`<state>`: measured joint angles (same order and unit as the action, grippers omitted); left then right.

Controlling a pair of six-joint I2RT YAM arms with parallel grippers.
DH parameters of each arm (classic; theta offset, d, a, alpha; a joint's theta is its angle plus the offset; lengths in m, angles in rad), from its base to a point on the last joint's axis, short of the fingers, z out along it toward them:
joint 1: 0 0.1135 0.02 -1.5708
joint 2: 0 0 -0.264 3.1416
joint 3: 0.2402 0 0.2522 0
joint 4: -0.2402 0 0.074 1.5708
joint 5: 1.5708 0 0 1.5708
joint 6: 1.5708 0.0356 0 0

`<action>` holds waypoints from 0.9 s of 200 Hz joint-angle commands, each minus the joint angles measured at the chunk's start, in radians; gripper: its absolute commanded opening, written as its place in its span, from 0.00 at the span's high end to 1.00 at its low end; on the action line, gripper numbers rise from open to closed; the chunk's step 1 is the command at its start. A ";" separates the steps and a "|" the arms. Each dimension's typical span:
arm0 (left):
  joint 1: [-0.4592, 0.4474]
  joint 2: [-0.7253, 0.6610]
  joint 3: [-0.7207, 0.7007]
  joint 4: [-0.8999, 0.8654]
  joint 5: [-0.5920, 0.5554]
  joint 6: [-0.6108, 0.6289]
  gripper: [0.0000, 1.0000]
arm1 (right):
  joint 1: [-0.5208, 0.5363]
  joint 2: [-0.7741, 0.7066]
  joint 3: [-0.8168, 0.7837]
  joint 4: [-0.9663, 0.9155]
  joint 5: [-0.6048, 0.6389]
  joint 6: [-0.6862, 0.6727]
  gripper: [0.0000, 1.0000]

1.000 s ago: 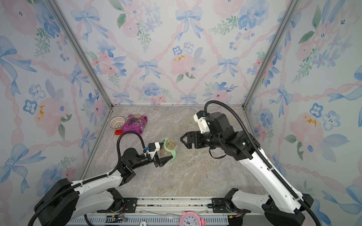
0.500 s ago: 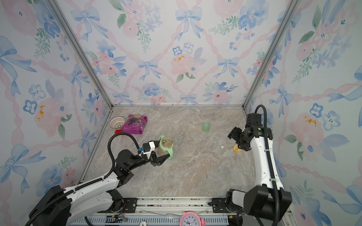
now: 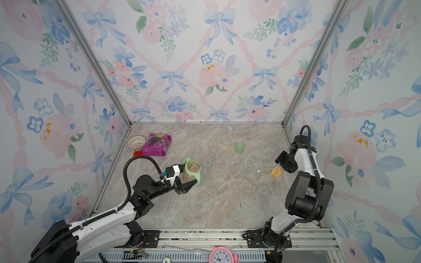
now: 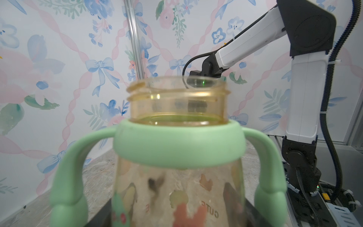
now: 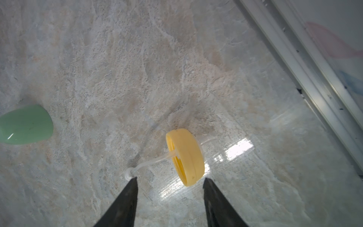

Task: Assemble the baby bottles
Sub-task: Pick up the nipple from the center of the board.

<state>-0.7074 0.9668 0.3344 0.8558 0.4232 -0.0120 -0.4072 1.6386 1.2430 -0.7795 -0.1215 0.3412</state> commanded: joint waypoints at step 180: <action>-0.018 -0.009 0.000 -0.032 -0.047 0.004 0.76 | -0.014 0.107 -0.090 0.125 -0.020 -0.044 0.81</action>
<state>-0.7204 0.9585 0.3344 0.8040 0.3813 -0.0116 -0.4320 1.7416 1.1625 -0.6479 -0.1555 0.3145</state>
